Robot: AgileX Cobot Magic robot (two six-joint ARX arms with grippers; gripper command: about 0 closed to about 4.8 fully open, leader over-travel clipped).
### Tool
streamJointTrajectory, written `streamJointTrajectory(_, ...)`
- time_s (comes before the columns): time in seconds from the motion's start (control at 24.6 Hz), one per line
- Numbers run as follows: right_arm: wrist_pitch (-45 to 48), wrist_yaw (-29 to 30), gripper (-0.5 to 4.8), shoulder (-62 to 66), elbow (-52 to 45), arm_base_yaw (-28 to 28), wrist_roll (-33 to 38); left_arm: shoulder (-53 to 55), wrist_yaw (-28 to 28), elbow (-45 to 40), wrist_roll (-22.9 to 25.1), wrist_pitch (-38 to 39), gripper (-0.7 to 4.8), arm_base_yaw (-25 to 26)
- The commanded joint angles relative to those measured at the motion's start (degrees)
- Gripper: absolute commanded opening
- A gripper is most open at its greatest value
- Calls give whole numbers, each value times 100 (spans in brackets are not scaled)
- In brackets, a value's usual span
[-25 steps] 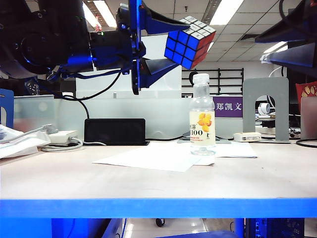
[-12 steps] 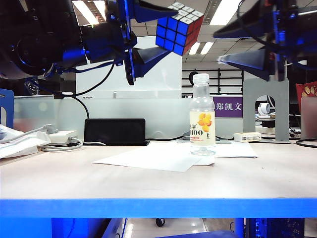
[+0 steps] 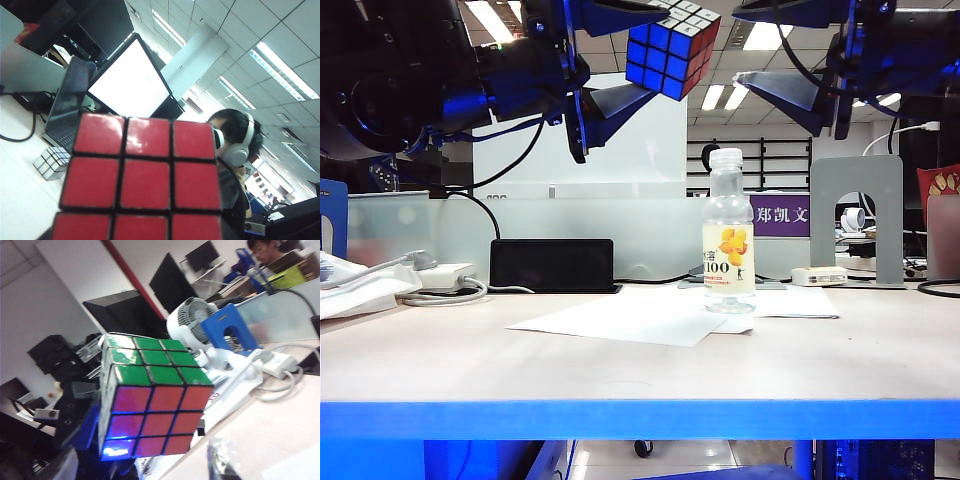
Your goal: Rotate the Rubik's Cube so that the bottom side is facing up.
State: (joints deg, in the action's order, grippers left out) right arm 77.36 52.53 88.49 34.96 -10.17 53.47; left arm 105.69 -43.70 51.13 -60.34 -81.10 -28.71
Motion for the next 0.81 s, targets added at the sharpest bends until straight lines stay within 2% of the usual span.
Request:
streamJointTrajectory(0.04, 271, 24, 338, 66, 39, -2, 190, -35, 20, 28, -31, -205, 269, 11)
streamJointTrajectory(0.32, 356, 142, 340, 459, 367, -365, 249, -37, 107, 31, -122, -208, 269, 11)
streamJointTrajectory(0.37, 352, 166, 362, 573, 474, -433, 280, -35, 96, 31, -129, -205, 269, 11)
streamJointTrajectory(0.41, 358, 164, 413, 667, 586, -487, 354, -37, 85, 31, -170, -208, 269, 11)
streamJointTrajectory(0.45, 361, 164, 430, 719, 656, -498, 365, -42, 101, 31, -212, -210, 269, 11)
streamJointTrajectory(0.81, 365, -138, 431, 1084, 828, -483, 356, -44, 107, 31, -254, -216, 269, 9)
